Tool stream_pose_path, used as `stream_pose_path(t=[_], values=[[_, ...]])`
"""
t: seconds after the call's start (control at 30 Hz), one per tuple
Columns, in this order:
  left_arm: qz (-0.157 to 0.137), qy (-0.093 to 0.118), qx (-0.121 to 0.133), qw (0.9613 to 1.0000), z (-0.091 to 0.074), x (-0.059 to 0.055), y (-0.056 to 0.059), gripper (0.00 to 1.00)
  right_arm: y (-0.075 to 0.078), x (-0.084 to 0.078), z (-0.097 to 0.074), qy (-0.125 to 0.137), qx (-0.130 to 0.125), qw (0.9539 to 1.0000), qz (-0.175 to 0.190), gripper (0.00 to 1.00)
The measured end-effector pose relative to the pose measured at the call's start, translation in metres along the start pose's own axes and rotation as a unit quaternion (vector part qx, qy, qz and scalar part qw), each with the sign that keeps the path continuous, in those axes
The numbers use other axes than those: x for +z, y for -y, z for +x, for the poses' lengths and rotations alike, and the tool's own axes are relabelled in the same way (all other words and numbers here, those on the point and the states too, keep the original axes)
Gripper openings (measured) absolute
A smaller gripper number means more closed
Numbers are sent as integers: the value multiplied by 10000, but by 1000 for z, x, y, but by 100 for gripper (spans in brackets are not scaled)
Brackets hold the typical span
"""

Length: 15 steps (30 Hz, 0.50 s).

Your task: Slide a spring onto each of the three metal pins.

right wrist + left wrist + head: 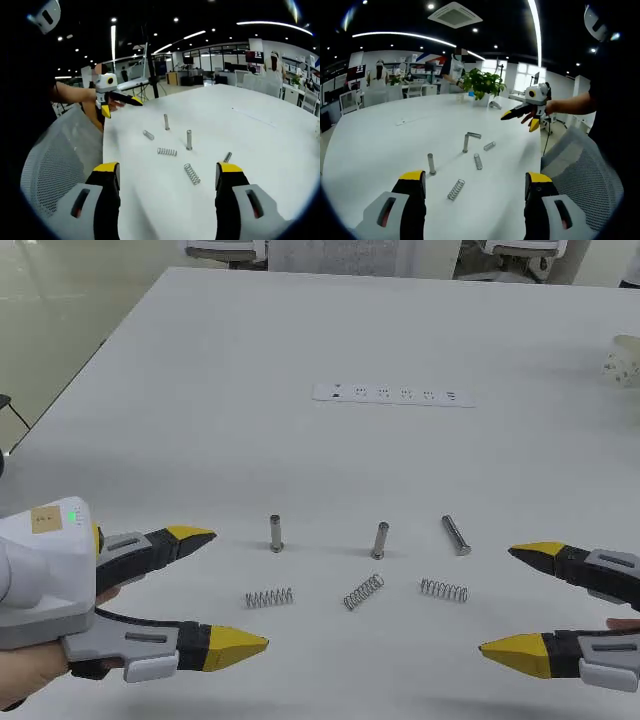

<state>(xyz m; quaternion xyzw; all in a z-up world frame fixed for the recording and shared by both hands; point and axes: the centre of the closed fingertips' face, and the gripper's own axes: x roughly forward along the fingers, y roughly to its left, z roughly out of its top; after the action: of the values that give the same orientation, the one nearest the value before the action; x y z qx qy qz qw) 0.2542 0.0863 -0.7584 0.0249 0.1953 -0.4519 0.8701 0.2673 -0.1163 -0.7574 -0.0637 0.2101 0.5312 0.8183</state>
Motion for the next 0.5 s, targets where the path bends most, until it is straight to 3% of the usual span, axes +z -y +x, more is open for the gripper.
stream_pose_path(t=[0.5], values=[[-72,1,6,10000,-2,-1,0,84,0,-8,3,-128,38,9999,-11,81]])
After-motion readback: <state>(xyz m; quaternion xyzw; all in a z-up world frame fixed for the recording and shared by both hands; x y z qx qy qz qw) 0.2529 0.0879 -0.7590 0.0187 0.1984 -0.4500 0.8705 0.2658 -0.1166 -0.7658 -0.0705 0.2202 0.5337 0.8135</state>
